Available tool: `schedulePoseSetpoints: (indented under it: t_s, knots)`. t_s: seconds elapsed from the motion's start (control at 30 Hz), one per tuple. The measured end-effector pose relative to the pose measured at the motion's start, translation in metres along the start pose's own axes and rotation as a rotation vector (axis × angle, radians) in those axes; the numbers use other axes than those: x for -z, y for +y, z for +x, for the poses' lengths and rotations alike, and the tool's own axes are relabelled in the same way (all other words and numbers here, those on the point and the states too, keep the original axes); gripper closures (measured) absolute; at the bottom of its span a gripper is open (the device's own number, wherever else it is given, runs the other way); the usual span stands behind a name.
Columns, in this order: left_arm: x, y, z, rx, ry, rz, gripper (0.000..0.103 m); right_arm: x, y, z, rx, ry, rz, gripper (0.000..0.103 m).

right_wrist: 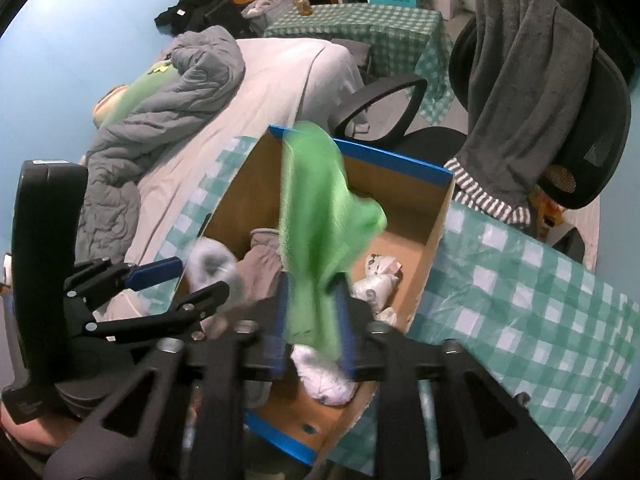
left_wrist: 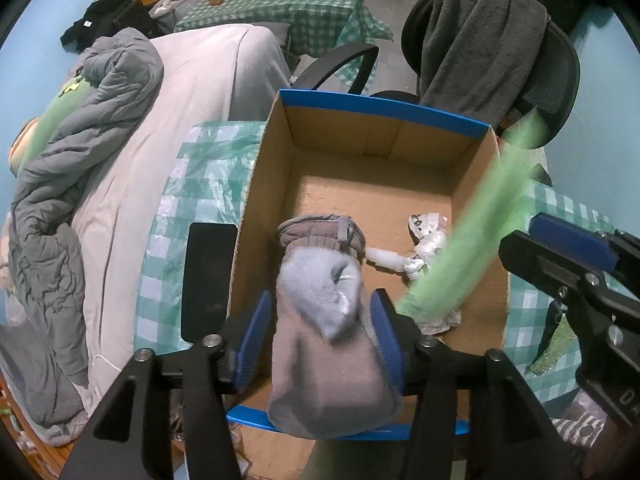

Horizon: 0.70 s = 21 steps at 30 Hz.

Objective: Organize soft objects
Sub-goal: 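Open both tools to drop the grey sock and green cloth into the box, then move both tools from the box toward the green mesh sponge and black sock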

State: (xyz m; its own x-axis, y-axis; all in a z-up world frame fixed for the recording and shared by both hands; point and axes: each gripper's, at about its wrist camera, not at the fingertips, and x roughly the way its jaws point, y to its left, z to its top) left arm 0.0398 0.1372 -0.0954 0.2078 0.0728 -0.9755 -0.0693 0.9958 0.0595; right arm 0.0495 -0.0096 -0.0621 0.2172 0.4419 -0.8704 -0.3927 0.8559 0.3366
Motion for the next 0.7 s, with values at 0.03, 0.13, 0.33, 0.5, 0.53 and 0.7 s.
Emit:
schedulePoseSetpoints:
  t_s: [0.03, 0.13, 0.33, 0.5, 0.53, 0.7]
  knots:
    - [0.000, 0.000, -0.001, -0.002, -0.002, 0.002, 0.043, 0.000, 0.000, 0.000, 0.004, 0.001, 0.000, 0.062]
    - [0.001, -0.002, -0.001, -0.010, 0.000, 0.009, 0.039, 0.000, -0.003, 0.000, 0.022, 0.002, 0.014, 0.057]
    - [0.003, -0.008, -0.003, -0.015, 0.001, 0.021, 0.039, 0.004, -0.016, -0.007, 0.050, 0.002, 0.053, 0.049]
    - [0.005, -0.017, -0.007, -0.011, 0.000, 0.029, 0.038, 0.011, -0.028, -0.016, 0.067, 0.005, 0.083, 0.047]
    - [0.006, -0.020, -0.007, -0.008, 0.001, 0.031, 0.037, 0.013, -0.031, -0.018, 0.071, 0.006, 0.090, 0.047]
    - [0.012, -0.040, -0.010, 0.000, 0.002, 0.065, 0.037, 0.028, -0.051, -0.027, 0.094, 0.012, 0.134, 0.045]
